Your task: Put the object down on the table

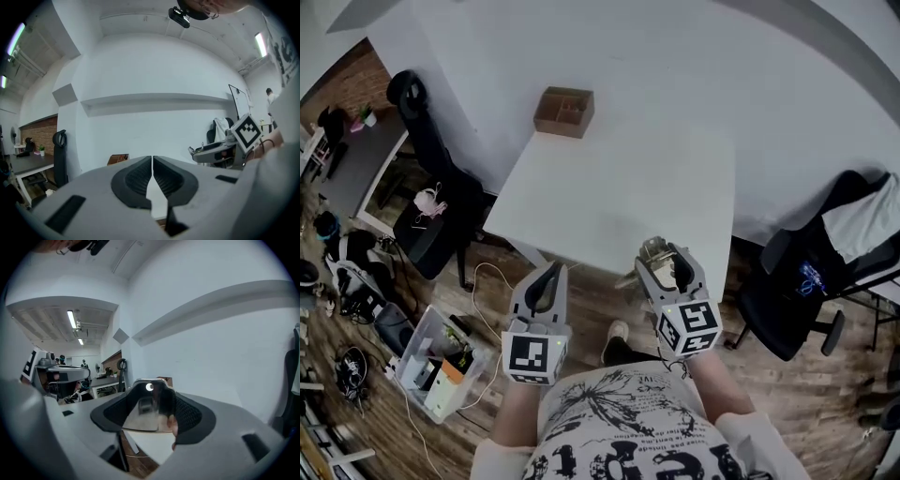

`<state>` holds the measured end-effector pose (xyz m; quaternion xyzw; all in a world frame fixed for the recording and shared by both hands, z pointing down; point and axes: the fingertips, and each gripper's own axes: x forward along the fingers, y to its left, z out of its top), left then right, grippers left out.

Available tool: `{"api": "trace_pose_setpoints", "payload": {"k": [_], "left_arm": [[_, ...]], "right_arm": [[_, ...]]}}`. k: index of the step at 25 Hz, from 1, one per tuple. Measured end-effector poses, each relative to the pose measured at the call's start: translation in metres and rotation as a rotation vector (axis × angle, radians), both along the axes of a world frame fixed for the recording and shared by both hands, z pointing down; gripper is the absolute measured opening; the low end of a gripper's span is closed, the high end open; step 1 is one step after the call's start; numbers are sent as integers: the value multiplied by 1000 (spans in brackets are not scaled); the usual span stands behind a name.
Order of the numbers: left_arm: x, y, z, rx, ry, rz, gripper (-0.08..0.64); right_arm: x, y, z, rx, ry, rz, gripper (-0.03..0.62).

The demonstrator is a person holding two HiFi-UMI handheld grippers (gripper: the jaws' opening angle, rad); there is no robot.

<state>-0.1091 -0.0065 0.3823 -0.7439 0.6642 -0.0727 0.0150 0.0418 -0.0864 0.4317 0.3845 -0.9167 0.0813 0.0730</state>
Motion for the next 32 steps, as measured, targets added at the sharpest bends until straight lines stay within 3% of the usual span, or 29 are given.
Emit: {"api": "trace_pose_setpoints", "payload": {"k": [12,21,32], "left_arm": [[-2,-139,1,-11,1,84,12],[-8,-221,13,-22,51,242,12],[-37,-295,21,-89,94,416,12]], "right_arm": [[-3,-121,7,-22,28,55,279],[-16,-178,25,-63,76,152,279],[-48,-240,84,-221,163,294,279]]}}
